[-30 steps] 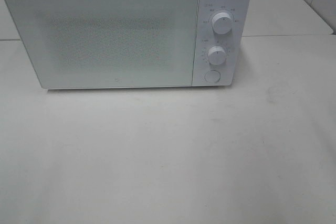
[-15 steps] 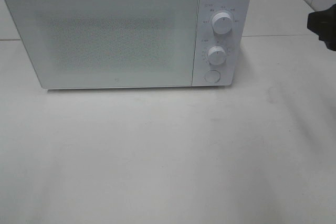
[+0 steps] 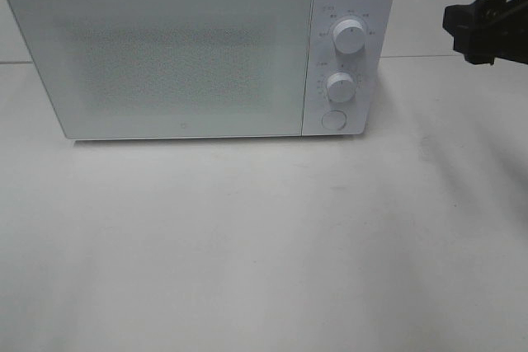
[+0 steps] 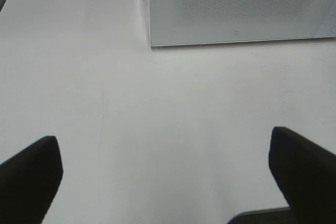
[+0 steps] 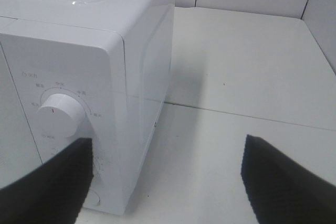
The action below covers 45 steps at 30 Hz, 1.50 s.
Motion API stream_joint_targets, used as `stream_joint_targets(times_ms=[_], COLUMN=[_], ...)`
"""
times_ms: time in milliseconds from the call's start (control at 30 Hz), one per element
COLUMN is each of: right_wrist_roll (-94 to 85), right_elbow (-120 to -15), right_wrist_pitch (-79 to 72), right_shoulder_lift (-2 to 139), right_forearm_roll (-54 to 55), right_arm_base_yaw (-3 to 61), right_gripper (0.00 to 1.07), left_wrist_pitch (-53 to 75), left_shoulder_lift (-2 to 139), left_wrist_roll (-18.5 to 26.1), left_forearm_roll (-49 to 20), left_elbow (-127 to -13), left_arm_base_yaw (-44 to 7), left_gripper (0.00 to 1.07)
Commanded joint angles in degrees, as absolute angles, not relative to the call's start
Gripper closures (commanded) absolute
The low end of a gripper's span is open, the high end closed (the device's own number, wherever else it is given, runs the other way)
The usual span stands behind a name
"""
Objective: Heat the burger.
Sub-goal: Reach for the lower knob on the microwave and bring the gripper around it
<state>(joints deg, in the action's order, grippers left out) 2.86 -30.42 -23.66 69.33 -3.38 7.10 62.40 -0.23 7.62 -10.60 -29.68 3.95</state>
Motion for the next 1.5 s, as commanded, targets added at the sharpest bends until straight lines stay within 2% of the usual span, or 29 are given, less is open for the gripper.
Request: stream_joint_targets(times_ms=[33,133,267,333,467,533,667,733,967,1067,1267,1500], right_wrist_roll=[2.5,1.9,-1.0,-4.4,-7.1,-9.5,-10.0,-11.3,-13.7,-15.9,-16.0,-17.0], right_elbow=[-30.9,-30.1,-26.4,-24.4,-23.1,-21.1,-20.4,-19.9,-19.8,-19.9,-20.2,-22.8], right_wrist_pitch=[-26.7,-30.9,-39.1,-43.1,-45.8,-51.2,-53.9,-57.8,-65.8,-72.9,-78.9,-80.2], right_shoulder_lift=[70.2,71.6,74.0,75.2,76.1,79.1,80.7,83.1,87.5,90.4,93.6,96.4], right_forearm_roll=[-3.4,-2.1,5.5,11.1,13.9,18.4,20.3,24.2,32.6,39.4,47.4,51.6], right_arm_base_yaw=[6.9,6.9,6.9,8.5,10.3,14.6,16.6,20.0,26.2,32.0,38.3,41.5], right_gripper=[0.32,0.32,0.32,0.32,0.32,0.32,0.32,0.32,0.32,0.32,0.32,0.32], left_wrist_pitch=[61.6,61.6,61.6,61.6,61.6,61.6,61.6,61.6,61.6,61.6,61.6,61.6], left_shoulder_lift=[-1.7,-1.7,-1.7,-1.7,-1.7,-1.7,-1.7,-1.7,-1.6,-1.6,-1.6,-1.6], left_wrist_roll=[7.3,7.3,7.3,7.3,7.3,7.3,7.3,7.3,7.3,7.3,7.3,7.3], left_forearm_roll=[-10.8,-10.8,-10.8,-10.8,-10.8,-10.8,-10.8,-10.8,-10.8,-10.8,-10.8,-10.8], left_elbow=[-29.7,-29.7,-29.7,-29.7,-29.7,-29.7,-29.7,-29.7,-29.7,-29.7,-29.7,-29.7], left_arm_base_yaw=[4.2,4.2,4.2,4.2,4.2,4.2,4.2,4.2,4.2,4.2,4.2,4.2], left_gripper=[0.06,0.06,0.06,0.06,0.06,0.06,0.06,0.06,0.06,0.06,0.06,0.06])
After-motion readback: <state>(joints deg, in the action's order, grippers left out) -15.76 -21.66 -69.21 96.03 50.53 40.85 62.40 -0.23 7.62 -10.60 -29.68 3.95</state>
